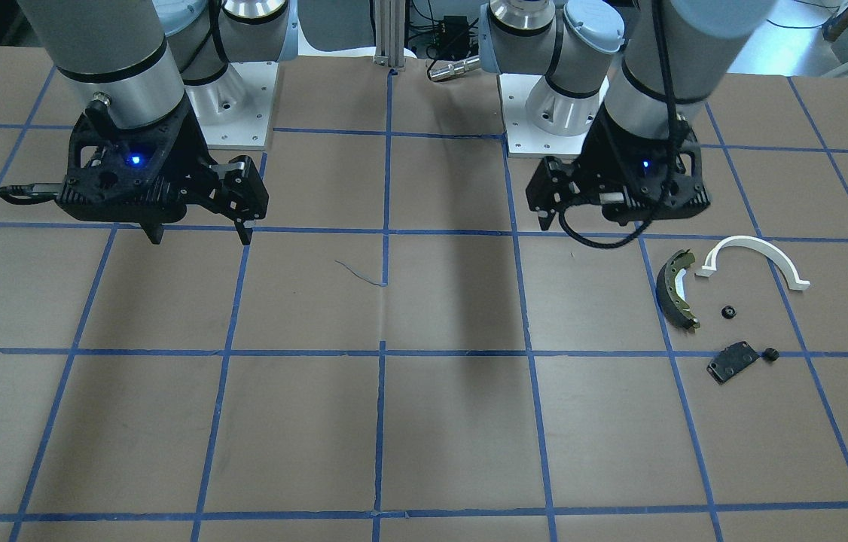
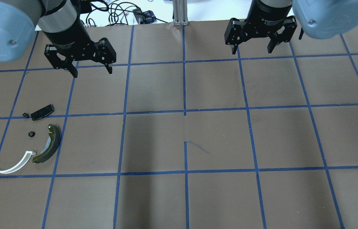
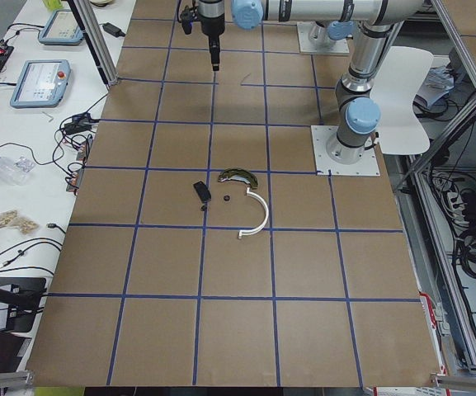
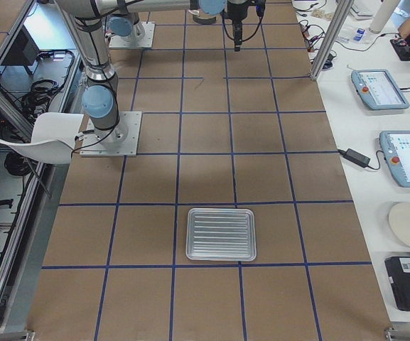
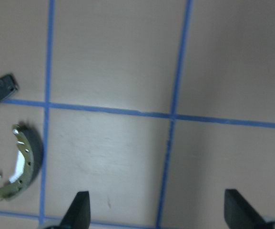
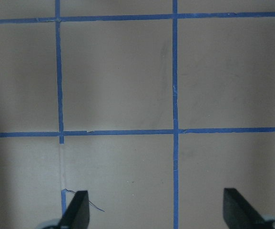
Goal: Place bearing gear from tray to pile
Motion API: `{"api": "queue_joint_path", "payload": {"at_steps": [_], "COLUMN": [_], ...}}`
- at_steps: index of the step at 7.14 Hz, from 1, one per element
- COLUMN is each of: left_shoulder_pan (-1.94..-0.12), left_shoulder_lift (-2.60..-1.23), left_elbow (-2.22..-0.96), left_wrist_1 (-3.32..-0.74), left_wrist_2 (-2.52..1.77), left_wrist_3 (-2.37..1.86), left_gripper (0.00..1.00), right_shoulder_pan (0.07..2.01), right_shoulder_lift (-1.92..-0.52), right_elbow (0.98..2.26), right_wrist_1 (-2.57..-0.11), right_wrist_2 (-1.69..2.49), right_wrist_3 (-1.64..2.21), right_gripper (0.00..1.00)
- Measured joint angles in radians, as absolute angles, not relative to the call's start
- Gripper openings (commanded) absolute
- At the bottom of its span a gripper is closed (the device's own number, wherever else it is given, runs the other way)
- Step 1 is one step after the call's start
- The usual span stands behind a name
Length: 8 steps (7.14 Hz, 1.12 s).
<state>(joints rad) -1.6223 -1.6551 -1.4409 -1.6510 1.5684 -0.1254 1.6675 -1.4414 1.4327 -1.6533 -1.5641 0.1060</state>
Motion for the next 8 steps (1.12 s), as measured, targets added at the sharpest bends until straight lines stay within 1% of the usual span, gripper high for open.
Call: {"api": "queue_joint_path", "payload": {"at_steps": [1,2,3,5,8], "left_shoulder_pan": [-1.635,-1.622,-1.601,-1.577,-1.572], "left_shoulder_lift": [-1.653,-1.651,-1.656,-1.67,-1.645], "left_elbow": [-1.367,-1.335,-1.341,-1.396,-1.414], "left_wrist_1": [-1.755,-1.806,-1.769,-1.572,-1.637], "left_wrist_2": [1.56,1.557,1.556,1.563,1.571], "left_wrist_3": [-0.125,-0.108,-0.089,-0.068,-0.065], "left_gripper": [1.0,1.0,1.0,1.0,1.0], "right_shoulder_pan": [1.668,1.667,1.667,1.667,1.667], "right_shoulder_lift": [-1.442,-1.442,-1.442,-1.442,-1.442], "right_elbow": [1.433,1.433,1.433,1.433,1.433], "right_wrist_1": [-1.653,-1.653,-1.653,-1.653,-1.652], "right_wrist_2": [-1.564,-1.565,-1.565,-1.565,-1.565], "right_wrist_3": [0.106,0.107,0.107,0.107,0.107], "right_gripper": [1.0,1.0,1.0,1.0,1.0]}}
